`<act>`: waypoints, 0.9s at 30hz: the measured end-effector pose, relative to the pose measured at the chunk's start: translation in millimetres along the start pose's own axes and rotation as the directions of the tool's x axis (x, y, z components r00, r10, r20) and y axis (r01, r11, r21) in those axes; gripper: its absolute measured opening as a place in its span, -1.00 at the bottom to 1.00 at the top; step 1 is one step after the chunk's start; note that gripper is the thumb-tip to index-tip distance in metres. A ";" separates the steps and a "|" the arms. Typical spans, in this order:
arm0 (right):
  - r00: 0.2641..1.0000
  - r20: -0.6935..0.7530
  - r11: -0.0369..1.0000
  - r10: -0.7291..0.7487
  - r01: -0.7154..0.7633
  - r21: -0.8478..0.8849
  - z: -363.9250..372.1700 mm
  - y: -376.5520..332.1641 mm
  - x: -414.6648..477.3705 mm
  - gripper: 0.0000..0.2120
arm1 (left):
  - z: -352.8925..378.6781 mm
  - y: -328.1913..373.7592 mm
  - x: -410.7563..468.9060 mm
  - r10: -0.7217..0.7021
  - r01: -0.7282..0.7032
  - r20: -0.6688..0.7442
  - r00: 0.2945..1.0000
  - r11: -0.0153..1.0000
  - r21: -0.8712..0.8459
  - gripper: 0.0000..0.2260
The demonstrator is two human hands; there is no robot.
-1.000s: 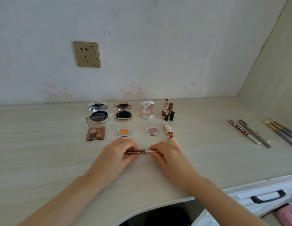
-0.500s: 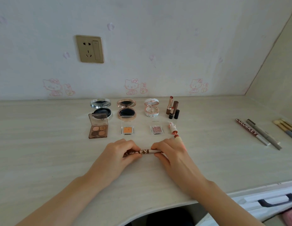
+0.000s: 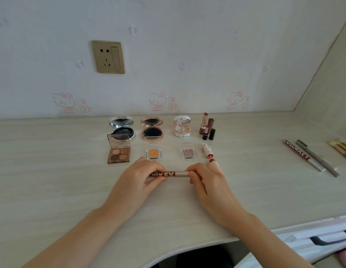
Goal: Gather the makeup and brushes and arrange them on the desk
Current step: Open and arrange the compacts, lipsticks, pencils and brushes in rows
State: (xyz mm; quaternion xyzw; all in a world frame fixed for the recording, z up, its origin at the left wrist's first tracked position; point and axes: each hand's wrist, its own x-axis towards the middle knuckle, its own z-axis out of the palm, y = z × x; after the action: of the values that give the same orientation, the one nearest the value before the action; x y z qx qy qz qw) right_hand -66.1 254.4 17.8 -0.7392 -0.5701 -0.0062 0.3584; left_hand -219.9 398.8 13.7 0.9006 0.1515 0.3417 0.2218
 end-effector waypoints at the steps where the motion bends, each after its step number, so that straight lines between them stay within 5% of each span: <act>1: 1.000 -0.007 1.000 -0.002 0.002 -0.006 0.4 0.8 -0.3 -0.85 | 0.3 0.2 0.0 0.002 -0.002 0.004 1.000 1.000 0.002 -0.88; 12: 0.999 -0.033 1.000 0.004 -0.003 0.009 -1.7 -1.5 -2.9 -0.75 | 0.8 3.0 -1.0 0.014 -0.014 0.014 1.000 1.000 -0.008 -0.88; 17: 0.999 -0.029 0.999 -0.029 0.029 -0.021 -1.2 0.6 -4.0 -0.89 | 0.4 2.2 -1.2 0.013 -0.013 0.025 1.000 1.000 -0.003 -0.88; 27: 1.000 -0.020 0.997 -0.015 0.013 -0.070 -0.7 1.1 -2.4 -0.68 | 0.8 2.9 -1.2 0.010 -0.009 0.017 1.000 1.000 -0.004 -0.88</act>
State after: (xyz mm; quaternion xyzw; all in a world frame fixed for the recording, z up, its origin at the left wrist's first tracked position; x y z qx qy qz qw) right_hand -65.7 251.9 16.8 -0.7472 -0.5711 -0.0360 0.3380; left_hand -219.9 395.7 14.0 0.9038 0.1446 0.3353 0.2234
